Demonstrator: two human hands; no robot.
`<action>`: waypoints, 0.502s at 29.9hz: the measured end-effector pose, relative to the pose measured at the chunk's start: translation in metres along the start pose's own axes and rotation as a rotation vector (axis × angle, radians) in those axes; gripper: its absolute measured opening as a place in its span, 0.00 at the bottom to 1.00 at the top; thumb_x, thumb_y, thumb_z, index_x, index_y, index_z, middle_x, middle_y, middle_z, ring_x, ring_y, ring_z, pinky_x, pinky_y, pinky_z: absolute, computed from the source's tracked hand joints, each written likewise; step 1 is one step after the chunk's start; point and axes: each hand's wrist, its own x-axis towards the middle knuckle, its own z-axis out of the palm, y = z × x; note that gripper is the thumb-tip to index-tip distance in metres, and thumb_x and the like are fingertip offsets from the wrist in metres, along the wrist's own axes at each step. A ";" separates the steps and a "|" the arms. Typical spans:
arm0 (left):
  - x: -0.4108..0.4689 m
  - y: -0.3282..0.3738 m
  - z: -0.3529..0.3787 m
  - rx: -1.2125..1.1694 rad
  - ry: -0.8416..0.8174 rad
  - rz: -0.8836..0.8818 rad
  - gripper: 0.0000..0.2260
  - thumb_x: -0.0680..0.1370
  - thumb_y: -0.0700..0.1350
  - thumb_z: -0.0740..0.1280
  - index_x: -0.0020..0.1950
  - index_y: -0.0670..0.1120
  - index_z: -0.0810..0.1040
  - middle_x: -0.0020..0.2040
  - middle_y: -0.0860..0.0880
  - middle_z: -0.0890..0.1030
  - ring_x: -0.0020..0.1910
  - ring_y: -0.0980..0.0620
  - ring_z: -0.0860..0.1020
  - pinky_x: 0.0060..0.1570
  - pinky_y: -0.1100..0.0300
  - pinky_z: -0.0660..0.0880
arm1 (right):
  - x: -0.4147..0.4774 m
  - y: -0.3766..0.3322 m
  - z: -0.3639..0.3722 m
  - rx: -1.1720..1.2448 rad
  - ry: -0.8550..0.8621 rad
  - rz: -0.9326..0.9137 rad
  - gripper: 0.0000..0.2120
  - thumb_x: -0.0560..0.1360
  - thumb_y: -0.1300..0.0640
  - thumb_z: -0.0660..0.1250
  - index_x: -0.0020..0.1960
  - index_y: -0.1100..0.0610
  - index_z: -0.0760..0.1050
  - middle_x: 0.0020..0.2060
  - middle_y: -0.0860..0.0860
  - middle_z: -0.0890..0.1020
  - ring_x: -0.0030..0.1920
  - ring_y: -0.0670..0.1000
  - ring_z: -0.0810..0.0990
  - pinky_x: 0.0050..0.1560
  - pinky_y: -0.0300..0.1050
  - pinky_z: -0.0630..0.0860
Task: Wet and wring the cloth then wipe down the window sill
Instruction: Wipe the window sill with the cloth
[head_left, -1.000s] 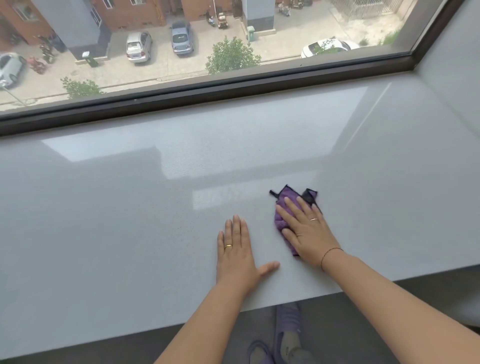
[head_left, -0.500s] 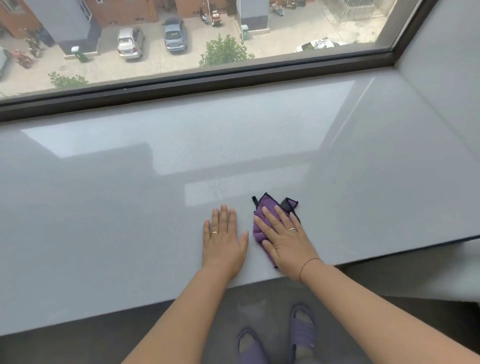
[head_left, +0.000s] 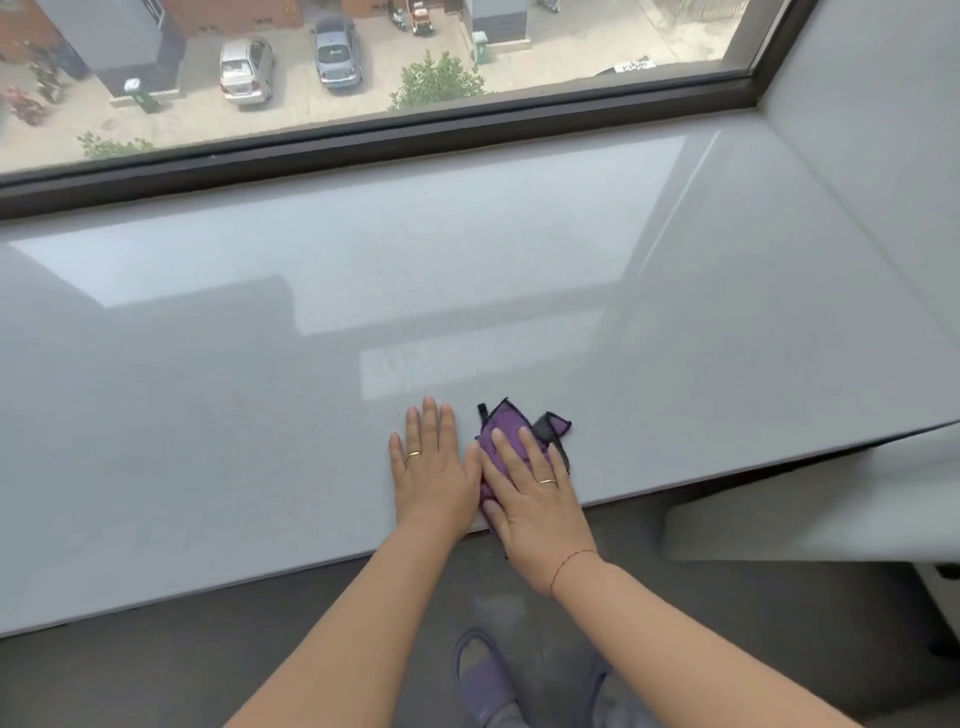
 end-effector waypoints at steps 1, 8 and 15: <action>-0.001 0.001 -0.001 0.008 0.002 0.003 0.28 0.82 0.57 0.44 0.77 0.46 0.38 0.78 0.48 0.36 0.76 0.49 0.36 0.73 0.50 0.34 | -0.004 0.012 -0.002 -0.022 -0.003 -0.062 0.27 0.78 0.46 0.42 0.77 0.49 0.51 0.76 0.48 0.49 0.76 0.58 0.46 0.72 0.53 0.40; -0.003 0.043 0.002 0.000 0.014 0.087 0.28 0.82 0.57 0.43 0.77 0.47 0.36 0.77 0.49 0.34 0.75 0.50 0.33 0.72 0.51 0.32 | -0.033 0.140 -0.016 -0.088 0.015 0.293 0.25 0.80 0.44 0.38 0.75 0.45 0.37 0.76 0.46 0.39 0.76 0.52 0.37 0.73 0.49 0.34; -0.002 0.097 0.010 -0.041 0.008 0.152 0.27 0.82 0.57 0.42 0.77 0.48 0.37 0.77 0.50 0.35 0.75 0.51 0.34 0.71 0.53 0.31 | -0.019 0.077 -0.009 0.058 0.020 0.283 0.28 0.81 0.45 0.45 0.76 0.47 0.38 0.75 0.46 0.36 0.76 0.55 0.34 0.71 0.53 0.29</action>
